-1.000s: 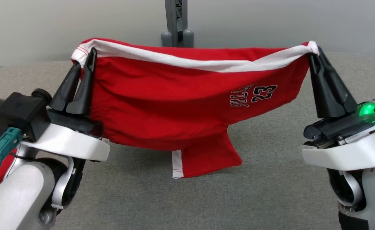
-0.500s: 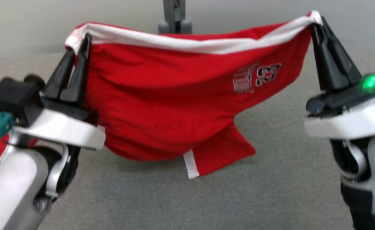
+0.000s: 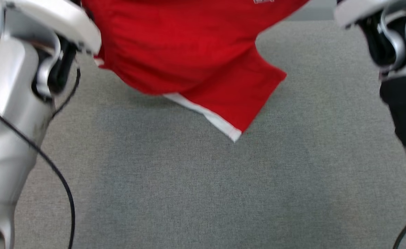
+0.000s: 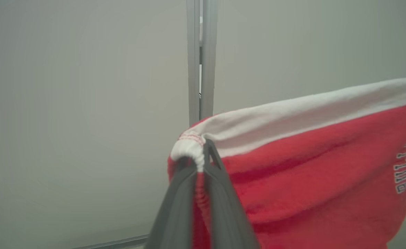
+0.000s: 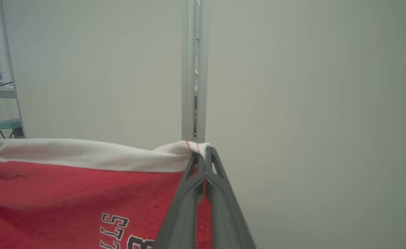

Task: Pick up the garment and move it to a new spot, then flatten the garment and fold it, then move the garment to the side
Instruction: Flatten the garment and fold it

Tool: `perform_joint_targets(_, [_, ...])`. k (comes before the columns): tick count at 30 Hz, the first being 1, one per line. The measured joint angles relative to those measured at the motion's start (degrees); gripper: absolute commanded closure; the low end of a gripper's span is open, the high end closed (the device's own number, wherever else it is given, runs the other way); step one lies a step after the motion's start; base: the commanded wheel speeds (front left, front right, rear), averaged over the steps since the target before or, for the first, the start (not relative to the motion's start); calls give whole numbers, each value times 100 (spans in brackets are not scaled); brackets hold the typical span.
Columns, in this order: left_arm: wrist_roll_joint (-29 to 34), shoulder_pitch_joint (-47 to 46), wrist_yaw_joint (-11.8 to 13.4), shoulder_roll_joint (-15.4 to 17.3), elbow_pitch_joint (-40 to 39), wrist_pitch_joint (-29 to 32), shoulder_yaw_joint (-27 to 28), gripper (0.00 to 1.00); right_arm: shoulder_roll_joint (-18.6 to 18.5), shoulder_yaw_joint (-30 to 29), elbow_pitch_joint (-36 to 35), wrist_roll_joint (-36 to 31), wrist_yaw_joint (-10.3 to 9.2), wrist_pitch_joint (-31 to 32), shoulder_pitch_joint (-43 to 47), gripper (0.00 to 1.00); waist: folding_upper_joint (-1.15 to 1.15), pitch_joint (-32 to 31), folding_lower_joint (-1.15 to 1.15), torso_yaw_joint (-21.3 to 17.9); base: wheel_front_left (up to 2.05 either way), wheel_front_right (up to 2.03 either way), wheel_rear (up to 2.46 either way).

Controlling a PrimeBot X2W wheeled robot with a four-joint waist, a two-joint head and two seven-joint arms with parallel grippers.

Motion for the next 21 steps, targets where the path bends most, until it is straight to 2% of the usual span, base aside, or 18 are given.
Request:
perform_joint_targets(4, [-126,-972,-399,-423,1367,4,-2,100,30,230,1225,70,1,-97,-1026,100,0,207,0,-3,0,0,0])
perform_joint_targets(5, [-140,-1405,-594,-623,1993,-48,-11,100,42,283,1788,73,1,-222,-1469,100,0,284,0,11,0,0,0])
perform_joint_targets(9, [-180,-2201,-916,-870,2934,-361,64,100,126,325,2655,88,1,-576,-2356,100,0,429,0,14,0,0,0])
perform_joint_targets(15, [-180,-2814,-1248,-914,3969,-746,89,100,389,361,3535,115,10,-942,-3189,100,0,632,0,-102,0,0,0])
perform_joint_targets(21, [-283,-2860,-1437,-1127,4545,-994,21,100,492,582,3925,285,9,-1090,-3179,100,0,879,0,-132,0,0,0])
